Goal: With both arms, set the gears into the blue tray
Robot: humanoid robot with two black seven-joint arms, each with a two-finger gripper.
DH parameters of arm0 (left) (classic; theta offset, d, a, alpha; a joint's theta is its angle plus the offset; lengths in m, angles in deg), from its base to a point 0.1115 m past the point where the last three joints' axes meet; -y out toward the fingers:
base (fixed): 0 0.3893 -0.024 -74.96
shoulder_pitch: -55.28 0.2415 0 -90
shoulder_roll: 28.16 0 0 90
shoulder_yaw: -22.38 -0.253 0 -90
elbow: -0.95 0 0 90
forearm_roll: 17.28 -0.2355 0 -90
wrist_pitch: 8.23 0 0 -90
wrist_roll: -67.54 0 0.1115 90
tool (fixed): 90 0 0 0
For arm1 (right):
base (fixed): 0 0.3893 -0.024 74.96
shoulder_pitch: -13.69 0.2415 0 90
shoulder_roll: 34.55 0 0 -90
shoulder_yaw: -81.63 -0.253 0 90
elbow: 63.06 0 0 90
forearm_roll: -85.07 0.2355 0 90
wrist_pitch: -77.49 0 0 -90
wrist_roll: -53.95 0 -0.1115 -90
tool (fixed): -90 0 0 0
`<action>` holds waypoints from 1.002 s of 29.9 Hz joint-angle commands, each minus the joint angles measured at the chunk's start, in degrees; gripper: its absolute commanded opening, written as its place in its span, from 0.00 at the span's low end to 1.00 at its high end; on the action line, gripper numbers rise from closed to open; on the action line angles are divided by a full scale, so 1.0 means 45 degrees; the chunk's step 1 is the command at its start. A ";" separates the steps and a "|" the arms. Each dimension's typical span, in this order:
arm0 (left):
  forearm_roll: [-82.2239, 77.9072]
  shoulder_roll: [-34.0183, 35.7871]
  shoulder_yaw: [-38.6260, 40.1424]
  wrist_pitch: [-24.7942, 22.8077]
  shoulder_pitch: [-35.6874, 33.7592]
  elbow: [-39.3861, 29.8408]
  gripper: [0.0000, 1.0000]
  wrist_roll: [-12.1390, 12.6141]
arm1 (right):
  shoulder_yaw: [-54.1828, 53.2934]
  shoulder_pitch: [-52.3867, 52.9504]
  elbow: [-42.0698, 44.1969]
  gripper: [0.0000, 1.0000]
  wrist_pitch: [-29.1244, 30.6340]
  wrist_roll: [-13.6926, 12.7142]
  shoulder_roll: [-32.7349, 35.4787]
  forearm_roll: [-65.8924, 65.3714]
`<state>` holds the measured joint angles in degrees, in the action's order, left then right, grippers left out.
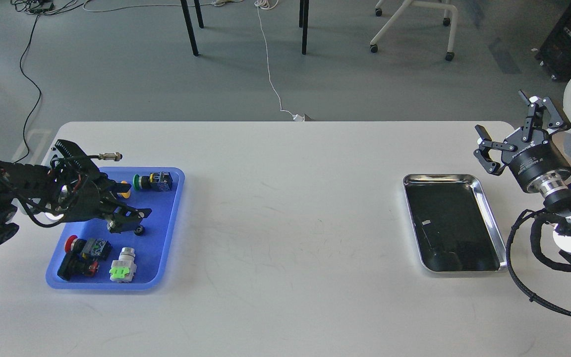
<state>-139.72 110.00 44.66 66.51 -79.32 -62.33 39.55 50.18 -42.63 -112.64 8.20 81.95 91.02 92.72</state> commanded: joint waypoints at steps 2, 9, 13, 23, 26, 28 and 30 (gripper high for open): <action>0.4637 -0.0116 0.0616 0.0110 0.0086 -0.0313 0.97 -0.0002 | 0.0036 0.0150 0.0003 0.99 -0.0051 0.0000 -0.0171 -0.0020; 1.4328 -0.1538 0.1668 0.1456 0.1743 -0.0509 0.98 -0.0002 | 0.0211 0.0248 -0.0075 0.99 -0.0071 0.0000 -0.0386 -0.0155; 1.6563 -0.2750 0.4066 0.1830 0.3442 -0.0509 0.98 -0.0002 | 0.0211 0.0092 -0.0386 0.99 -0.0071 0.0000 -0.0367 -0.1675; 1.7931 -0.5485 0.8193 0.0447 0.5808 -0.0490 0.98 0.1588 | 0.0231 -0.0356 -0.1598 0.99 0.0727 0.0000 -0.0328 -0.3748; 1.8323 -0.5818 0.8740 -0.0454 0.6141 -0.0373 0.98 0.2137 | 0.0212 -0.0552 -0.1579 0.99 0.1620 0.0000 -0.0192 -0.4218; 1.8343 -0.5936 0.8819 -0.0475 0.6239 -0.0353 0.98 0.2157 | 0.0153 -0.0766 -0.1579 0.99 0.1620 0.0000 -0.0172 -0.4238; 1.8343 -0.5995 0.8820 -0.0494 0.6298 -0.0353 0.98 0.2138 | 0.0016 -0.0923 -0.1501 0.99 0.1620 0.0000 -0.0191 -0.4180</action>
<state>-57.35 83.57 84.02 64.71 -51.48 -63.99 48.99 50.95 -45.72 -119.72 15.20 81.96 90.13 73.89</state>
